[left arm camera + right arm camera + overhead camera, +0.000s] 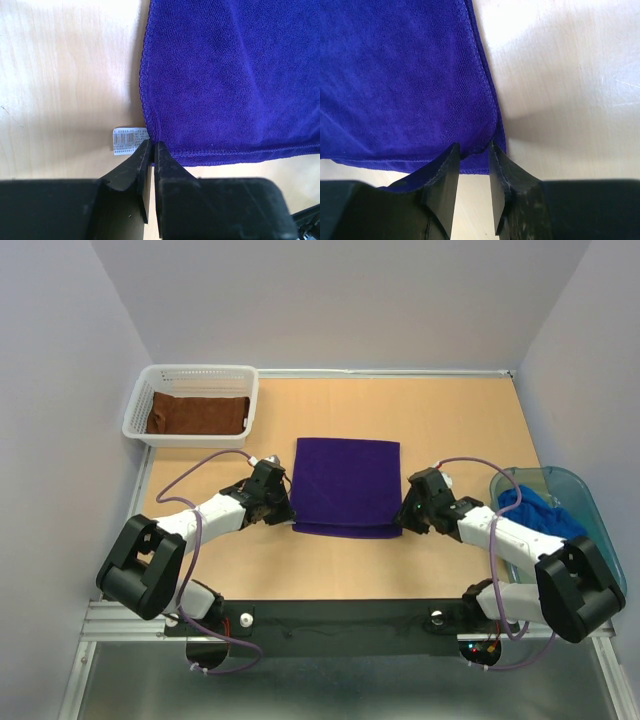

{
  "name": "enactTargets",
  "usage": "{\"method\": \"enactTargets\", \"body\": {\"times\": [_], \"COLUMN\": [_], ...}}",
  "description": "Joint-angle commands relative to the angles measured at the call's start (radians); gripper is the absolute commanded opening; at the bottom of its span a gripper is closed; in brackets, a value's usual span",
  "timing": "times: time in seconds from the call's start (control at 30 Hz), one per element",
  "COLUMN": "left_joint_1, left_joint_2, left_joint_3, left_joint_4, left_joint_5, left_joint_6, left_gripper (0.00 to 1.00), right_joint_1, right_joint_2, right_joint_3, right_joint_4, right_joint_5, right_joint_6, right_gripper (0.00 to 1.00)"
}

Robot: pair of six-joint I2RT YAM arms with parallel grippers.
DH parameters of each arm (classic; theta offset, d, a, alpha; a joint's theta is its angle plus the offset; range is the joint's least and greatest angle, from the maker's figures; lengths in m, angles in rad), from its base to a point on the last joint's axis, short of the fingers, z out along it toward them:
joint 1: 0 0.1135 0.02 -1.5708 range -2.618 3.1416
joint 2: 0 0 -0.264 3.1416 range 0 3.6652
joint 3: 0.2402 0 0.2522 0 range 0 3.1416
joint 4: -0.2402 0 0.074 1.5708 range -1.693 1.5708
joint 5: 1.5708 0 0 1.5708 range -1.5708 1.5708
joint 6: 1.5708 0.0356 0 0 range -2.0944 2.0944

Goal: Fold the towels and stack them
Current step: Fold the towel

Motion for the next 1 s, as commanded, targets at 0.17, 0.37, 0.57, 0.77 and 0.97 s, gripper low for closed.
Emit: {"method": "enactTargets", "body": {"times": [0.17,0.37,0.57,0.77,0.97], "left_joint_1": [-0.005,-0.003,-0.003,-0.005,-0.005], "left_joint_2": [-0.002,-0.005,-0.007,-0.007,-0.007], "left_joint_3": [0.006,-0.001,-0.001,-0.001,0.015], "left_joint_4": [0.01,0.01,0.008,0.01,0.002], "left_joint_5": [0.001,0.001,-0.003,-0.003,-0.004], "left_joint_6": [0.011,0.013,0.013,0.013,0.016], "left_gripper": [0.08,0.07,0.06,0.05,0.03], "right_joint_1": [-0.011,-0.02,-0.03,-0.031,-0.031], "right_joint_2": [0.019,-0.007,-0.015,-0.021,-0.03], "right_joint_3": [-0.031,-0.06,-0.075,-0.063,-0.029], "right_joint_4": [0.08,0.082,0.083,0.09,0.09], "right_joint_5": [0.024,0.047,0.053,0.047,0.036], "right_joint_6": [0.041,0.07,0.088,0.084,0.068], "right_gripper": [0.35,0.4,0.41,0.33,0.24]}}
